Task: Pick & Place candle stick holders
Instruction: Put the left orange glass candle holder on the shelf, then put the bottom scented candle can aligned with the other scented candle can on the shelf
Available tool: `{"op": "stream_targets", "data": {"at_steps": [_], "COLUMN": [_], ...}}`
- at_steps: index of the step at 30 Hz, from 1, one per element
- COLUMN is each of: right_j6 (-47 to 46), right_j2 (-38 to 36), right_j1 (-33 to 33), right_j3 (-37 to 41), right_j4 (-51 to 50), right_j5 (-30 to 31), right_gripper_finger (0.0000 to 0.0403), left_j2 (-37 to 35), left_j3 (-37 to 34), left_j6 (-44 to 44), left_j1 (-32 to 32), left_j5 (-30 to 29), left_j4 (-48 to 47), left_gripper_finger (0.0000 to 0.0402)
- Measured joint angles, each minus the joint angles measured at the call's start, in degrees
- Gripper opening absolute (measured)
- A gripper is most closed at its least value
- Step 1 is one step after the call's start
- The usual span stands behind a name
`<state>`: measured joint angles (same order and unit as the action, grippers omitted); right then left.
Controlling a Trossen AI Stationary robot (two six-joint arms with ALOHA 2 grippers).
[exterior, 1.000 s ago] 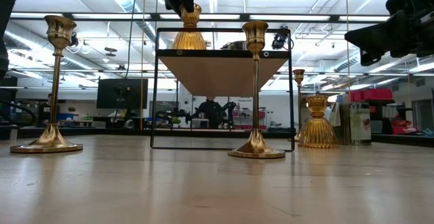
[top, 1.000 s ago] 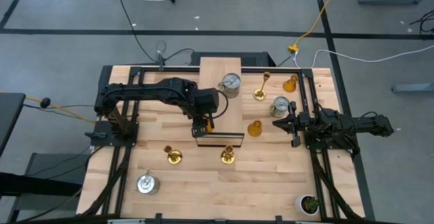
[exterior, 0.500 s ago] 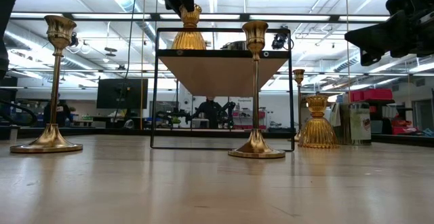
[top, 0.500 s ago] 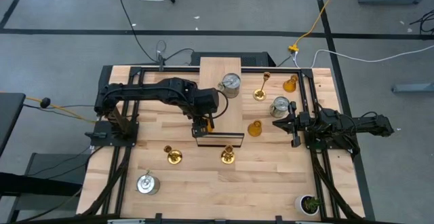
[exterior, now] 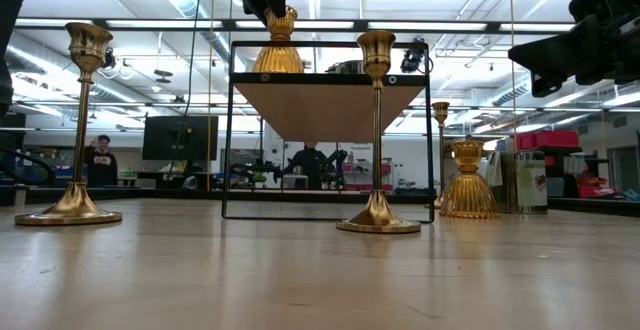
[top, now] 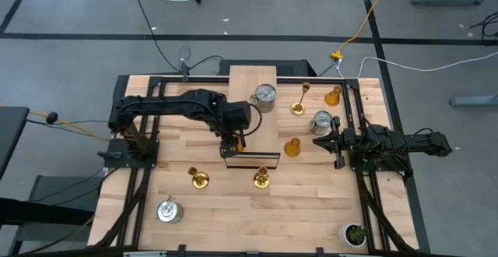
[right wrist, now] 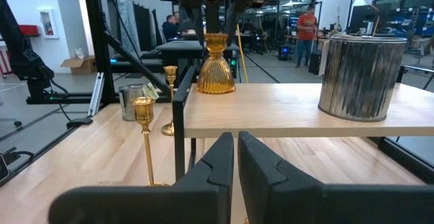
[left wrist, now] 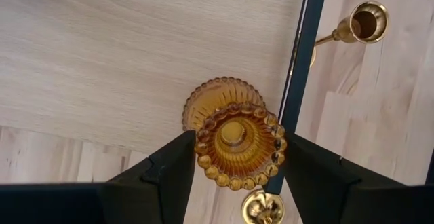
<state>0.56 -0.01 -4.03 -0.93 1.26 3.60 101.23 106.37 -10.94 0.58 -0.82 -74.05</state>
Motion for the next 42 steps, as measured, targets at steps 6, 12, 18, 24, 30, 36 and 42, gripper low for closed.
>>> {"op": "stream_targets", "data": {"at_steps": [6, 12, 18, 24, 30, 36, 42], "right_j6": [0.0, 0.0, 0.0, 0.0, 0.0, 0.0, 0.0], "right_j2": [0.0, 0.0, 0.0, 0.0, 0.0, 0.0, 0.0], "right_j1": [0.0, 0.0, 0.0, 0.0, 0.0, 0.0, 0.0], "right_j3": [0.0, 0.0, 0.0, 0.0, 0.0, 0.0, 0.0], "right_j4": [0.0, 0.0, 0.0, 0.0, 0.0, 0.0, 0.0], "right_j5": [0.0, 0.0, 0.0, 0.0, 0.0, 0.0, 0.0], "right_gripper_finger": [0.0027, 0.0027, 0.0027, 0.0027, 0.0027, 0.0027, 0.0027], "left_j2": [0.0, 0.0, 0.0, -0.1, -0.1, -0.1, -0.5], "left_j3": [0.0, 0.0, 1.1, 4.4, 6.4, 9.2, 10.6], "left_j6": [0.0, -0.4, 0.2, 1.2, 1.1, 1.3, 1.3], "left_j1": [0.0, 0.0, 0.0, 0.0, 0.0, 0.1, 1.5], "left_j5": [0.0, 0.8, 1.0, 1.1, -0.2, -2.0, -2.2], "left_j4": [0.4, 0.6, 0.8, 0.8, -1.6, -2.6, -7.0], "left_gripper_finger": [0.0218, 0.0218, 0.0218, 0.0237, 0.0275, 0.0295, 0.0296]}}
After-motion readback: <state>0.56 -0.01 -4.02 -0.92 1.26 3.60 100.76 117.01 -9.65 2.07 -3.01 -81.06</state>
